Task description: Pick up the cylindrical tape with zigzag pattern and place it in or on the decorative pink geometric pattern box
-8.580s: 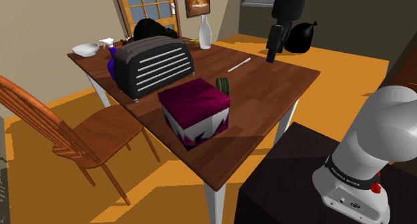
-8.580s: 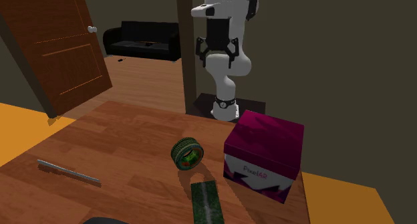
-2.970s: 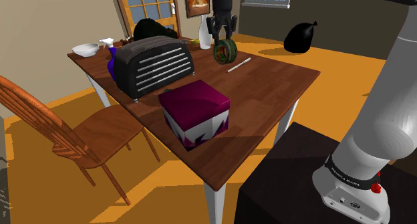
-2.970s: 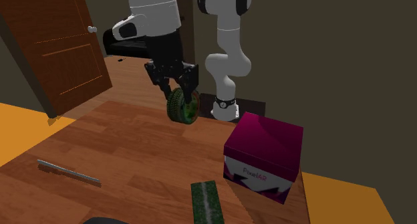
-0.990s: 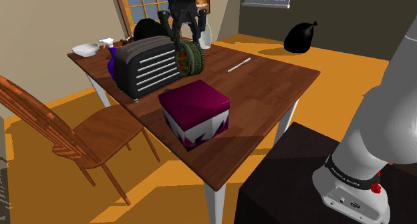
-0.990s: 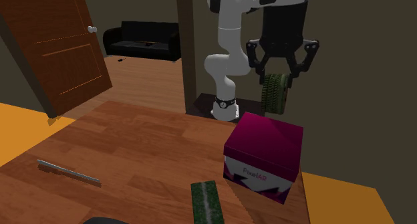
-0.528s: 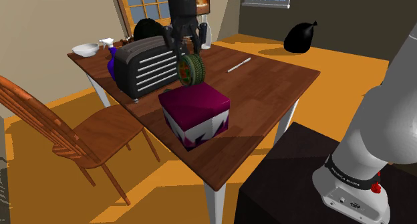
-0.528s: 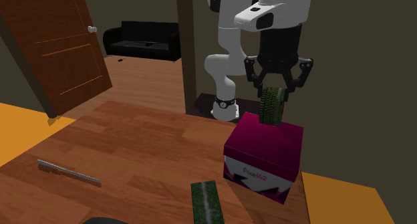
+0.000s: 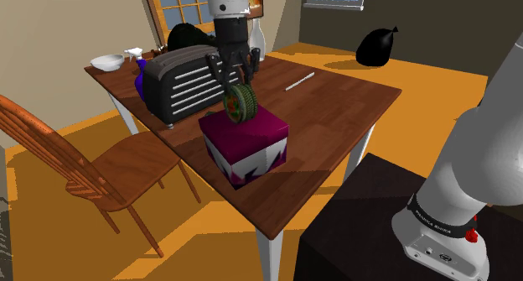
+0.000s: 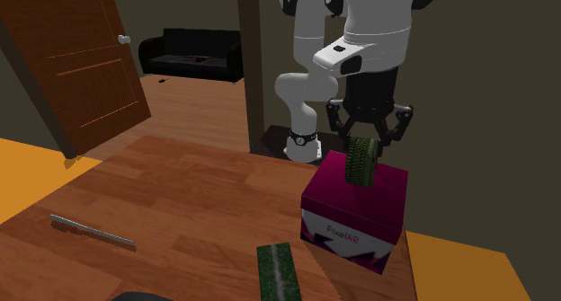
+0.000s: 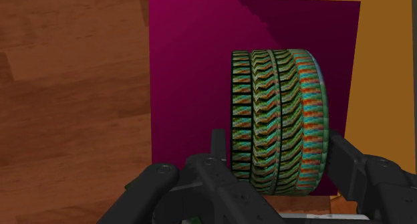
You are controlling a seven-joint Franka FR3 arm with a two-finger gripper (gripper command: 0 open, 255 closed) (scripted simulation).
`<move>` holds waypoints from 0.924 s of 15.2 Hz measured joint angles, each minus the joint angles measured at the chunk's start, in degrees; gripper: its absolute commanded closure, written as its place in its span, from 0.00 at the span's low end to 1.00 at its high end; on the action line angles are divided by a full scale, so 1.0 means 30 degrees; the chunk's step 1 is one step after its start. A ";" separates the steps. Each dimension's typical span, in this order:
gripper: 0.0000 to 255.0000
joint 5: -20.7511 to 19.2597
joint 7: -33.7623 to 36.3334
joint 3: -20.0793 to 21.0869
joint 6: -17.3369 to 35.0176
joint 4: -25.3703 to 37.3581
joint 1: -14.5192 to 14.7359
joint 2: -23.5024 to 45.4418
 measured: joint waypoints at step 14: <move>0.00 0.0015 -0.0039 0.0001 0.0297 -0.0340 0.0001 -0.0058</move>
